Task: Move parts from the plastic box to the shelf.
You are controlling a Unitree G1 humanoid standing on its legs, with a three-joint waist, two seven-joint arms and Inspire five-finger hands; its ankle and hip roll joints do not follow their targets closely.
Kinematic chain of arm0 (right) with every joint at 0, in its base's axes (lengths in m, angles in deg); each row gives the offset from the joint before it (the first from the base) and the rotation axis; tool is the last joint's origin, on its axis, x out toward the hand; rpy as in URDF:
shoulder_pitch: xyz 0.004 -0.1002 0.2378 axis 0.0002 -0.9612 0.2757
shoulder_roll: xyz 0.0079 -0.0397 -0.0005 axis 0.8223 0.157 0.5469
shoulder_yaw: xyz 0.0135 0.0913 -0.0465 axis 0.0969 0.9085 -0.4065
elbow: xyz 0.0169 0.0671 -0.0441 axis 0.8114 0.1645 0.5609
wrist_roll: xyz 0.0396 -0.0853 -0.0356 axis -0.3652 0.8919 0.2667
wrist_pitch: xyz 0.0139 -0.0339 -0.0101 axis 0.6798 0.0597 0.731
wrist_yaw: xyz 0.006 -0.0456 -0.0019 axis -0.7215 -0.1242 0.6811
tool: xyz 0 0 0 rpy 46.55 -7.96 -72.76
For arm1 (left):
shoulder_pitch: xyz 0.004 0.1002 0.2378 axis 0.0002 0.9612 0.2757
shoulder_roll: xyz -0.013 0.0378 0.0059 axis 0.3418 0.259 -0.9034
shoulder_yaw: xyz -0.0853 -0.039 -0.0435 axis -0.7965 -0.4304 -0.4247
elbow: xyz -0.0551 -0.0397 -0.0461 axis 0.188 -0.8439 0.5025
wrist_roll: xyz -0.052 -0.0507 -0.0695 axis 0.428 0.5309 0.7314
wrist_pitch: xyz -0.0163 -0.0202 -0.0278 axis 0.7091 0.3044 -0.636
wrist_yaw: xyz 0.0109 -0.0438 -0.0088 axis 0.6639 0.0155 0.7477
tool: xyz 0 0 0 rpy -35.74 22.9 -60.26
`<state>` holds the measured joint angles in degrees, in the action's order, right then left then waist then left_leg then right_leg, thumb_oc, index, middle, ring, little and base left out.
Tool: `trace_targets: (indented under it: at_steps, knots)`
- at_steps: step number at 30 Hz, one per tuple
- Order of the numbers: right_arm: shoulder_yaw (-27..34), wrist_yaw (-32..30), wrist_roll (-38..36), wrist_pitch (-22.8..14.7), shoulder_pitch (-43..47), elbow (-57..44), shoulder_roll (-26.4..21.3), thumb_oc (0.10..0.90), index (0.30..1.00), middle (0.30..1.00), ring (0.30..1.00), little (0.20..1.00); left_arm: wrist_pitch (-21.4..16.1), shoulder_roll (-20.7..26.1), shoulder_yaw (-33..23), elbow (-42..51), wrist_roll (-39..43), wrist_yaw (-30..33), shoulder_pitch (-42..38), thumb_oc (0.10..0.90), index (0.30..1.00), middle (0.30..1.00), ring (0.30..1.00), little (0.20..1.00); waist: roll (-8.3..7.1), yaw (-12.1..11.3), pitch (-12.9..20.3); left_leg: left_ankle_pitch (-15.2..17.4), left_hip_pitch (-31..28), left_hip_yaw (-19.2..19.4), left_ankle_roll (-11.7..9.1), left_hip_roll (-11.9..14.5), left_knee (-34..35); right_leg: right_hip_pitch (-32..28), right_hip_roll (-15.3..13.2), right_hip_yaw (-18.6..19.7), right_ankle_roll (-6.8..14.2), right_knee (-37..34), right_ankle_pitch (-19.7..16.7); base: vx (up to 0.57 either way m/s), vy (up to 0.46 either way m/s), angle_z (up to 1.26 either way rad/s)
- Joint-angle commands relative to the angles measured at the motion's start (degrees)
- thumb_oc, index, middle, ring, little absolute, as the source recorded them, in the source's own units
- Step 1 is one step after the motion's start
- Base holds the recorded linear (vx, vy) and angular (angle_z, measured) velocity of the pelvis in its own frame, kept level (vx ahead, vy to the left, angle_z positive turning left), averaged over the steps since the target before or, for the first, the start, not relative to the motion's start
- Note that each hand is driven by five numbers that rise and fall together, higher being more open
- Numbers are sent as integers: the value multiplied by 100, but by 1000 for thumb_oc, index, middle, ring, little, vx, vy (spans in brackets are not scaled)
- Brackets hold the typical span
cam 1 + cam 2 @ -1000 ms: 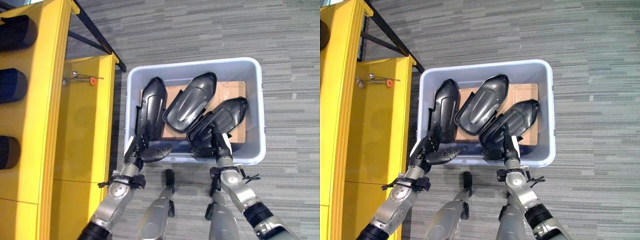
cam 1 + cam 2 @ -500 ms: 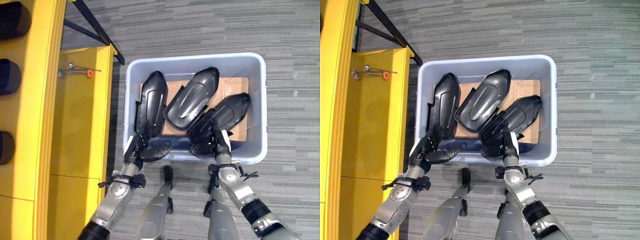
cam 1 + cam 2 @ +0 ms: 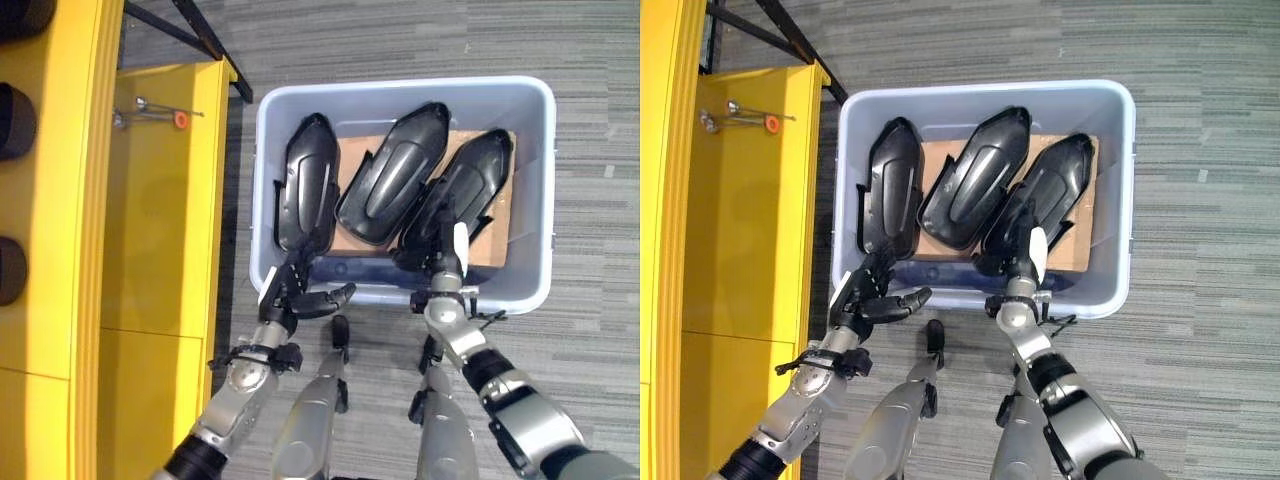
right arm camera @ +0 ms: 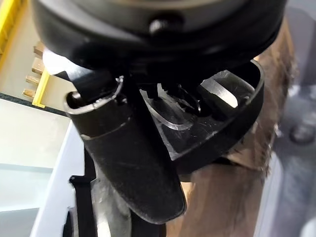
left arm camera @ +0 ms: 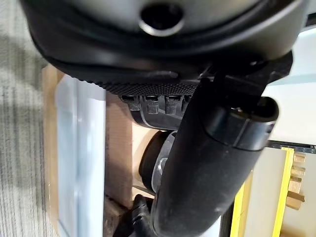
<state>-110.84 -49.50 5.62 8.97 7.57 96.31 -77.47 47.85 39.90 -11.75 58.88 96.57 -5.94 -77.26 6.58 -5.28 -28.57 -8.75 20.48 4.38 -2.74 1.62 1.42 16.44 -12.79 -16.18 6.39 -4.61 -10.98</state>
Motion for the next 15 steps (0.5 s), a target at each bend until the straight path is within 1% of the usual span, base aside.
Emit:
trace_targets:
  at_steps: [1, 2, 3, 7, 11, 15]
  knots:
    - [-147, 563, -469, 470, -51, 861, 434, 796, 855, 855, 855, 855, -574, 217, 139, 692, -128, 89, -249, 900, 1000, 1000, 1000, 1000, 222, -431, -123, 534, 476, 196, 110, -126, -694, 65, -912, 44, 540, 653, 43, 7, 21, 16]
    - [-147, 581, -476, 499, -8, 1009, 433, 641, 638, 638, 638, 638, -579, 217, 141, 679, -142, 94, -261, 900, 1000, 1000, 1000, 1000, 255, -465, -123, 529, 488, 172, 113, -141, -693, 54, -929, 25, 542, 654, 49, 11, 16, 15]
    - [-134, 589, -484, 503, 48, 1058, 426, 400, 300, 300, 300, 300, -573, 210, 151, 659, -146, 95, -295, 900, 1000, 1000, 1000, 1000, 286, -498, -123, 529, 498, 158, 115, -157, -694, 41, -945, -9, 546, 654, 54, 15, 30, 11]
    - [-175, 634, -347, 577, 20, 1279, 406, 400, 300, 300, 300, 300, -623, 182, 122, 620, -196, 159, -347, 900, 1000, 1000, 1000, 1000, 344, -578, -123, 535, 495, 112, 132, -206, -689, -33, -984, -70, 565, 641, 79, 25, 33, 12]
    - [-188, 644, -292, 574, -94, 1244, 397, 400, 300, 300, 300, 300, -628, 167, 74, 585, -222, 187, -363, 900, 1000, 1000, 1000, 1000, 321, -574, -122, 548, 445, 94, 136, -214, -690, -99, -993, -94, 563, 635, 98, 19, 15, 6]
    - [-220, 632, -220, 581, -148, 1221, 381, 400, 300, 300, 300, 300, -638, 151, 85, 538, -180, 185, -369, 900, 1000, 1000, 1000, 1000, 255, -544, -108, 563, 357, 117, 142, -185, -694, -154, -972, -71, 554, 627, 115, 0, 0, 0]
